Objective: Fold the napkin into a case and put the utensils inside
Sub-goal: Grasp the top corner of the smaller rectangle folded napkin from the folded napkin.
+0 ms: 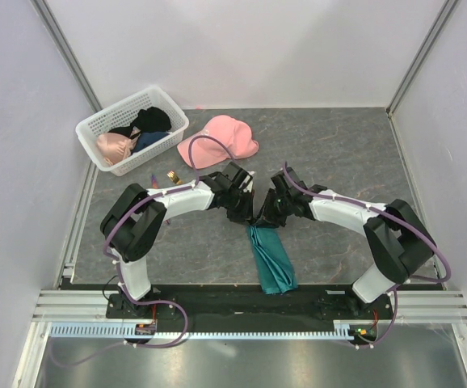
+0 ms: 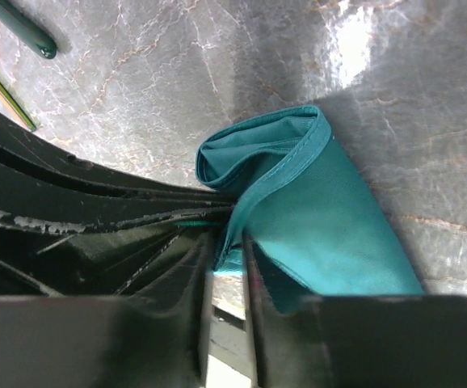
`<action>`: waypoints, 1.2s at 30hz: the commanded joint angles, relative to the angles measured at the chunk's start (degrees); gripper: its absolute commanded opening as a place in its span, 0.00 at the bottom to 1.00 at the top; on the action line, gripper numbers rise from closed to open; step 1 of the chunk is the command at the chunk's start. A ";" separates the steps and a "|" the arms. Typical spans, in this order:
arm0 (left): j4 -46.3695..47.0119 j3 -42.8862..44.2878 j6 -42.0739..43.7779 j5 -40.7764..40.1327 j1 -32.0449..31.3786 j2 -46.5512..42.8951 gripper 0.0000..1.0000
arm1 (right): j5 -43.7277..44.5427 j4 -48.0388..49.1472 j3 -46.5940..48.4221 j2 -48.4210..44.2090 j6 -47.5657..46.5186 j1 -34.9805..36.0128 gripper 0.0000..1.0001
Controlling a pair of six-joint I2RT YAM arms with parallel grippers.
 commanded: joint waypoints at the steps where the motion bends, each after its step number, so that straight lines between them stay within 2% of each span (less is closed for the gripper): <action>1: 3.22 -0.47 -2.42 3.50 -0.14 -3.40 0.02 | 1.29 1.55 -0.70 1.13 0.69 0.51 0.17; 2: 3.40 -0.65 -2.42 3.59 -0.06 -3.49 0.02 | 1.55 1.72 -0.79 1.31 0.95 0.51 0.10; 5: 4.19 -1.62 -2.86 4.03 -0.06 -4.02 0.02 | 1.12 2.34 -0.71 2.36 2.09 0.33 0.00; 13: 5.16 -2.59 -3.03 5.26 0.82 -6.65 0.02 | 2.44 2.25 -2.11 2.54 4.30 -0.37 0.00; 16: 6.39 -2.50 -4.53 7.98 0.74 -5.87 0.02 | 1.82 4.09 -1.76 3.41 5.00 -0.37 0.00; 22: 6.30 -3.81 -5.14 7.72 0.82 -4.90 0.02 | -0.11 8.32 1.04 5.96 6.67 -0.81 0.00; 23: 6.39 -3.99 -5.14 7.63 0.82 -4.90 0.02 | -0.64 7.88 1.40 6.49 6.24 -0.90 0.10; 25: 6.30 -4.25 -5.06 7.20 0.91 -4.99 0.02 | -1.52 6.22 1.93 6.50 3.87 -1.07 0.18; 28: 5.77 -3.99 -4.71 6.84 0.91 -5.07 0.02 | -1.61 4.71 -0.17 3.87 2.89 -1.07 0.36; 31: 5.60 -3.90 -4.53 6.84 1.00 -4.99 0.02 | -2.31 3.23 -0.88 0.79 1.49 -1.08 0.44; 36: 5.25 -3.73 -4.18 6.75 1.00 -4.99 0.02 | -2.75 2.08 -0.71 -0.80 -0.01 -1.07 0.45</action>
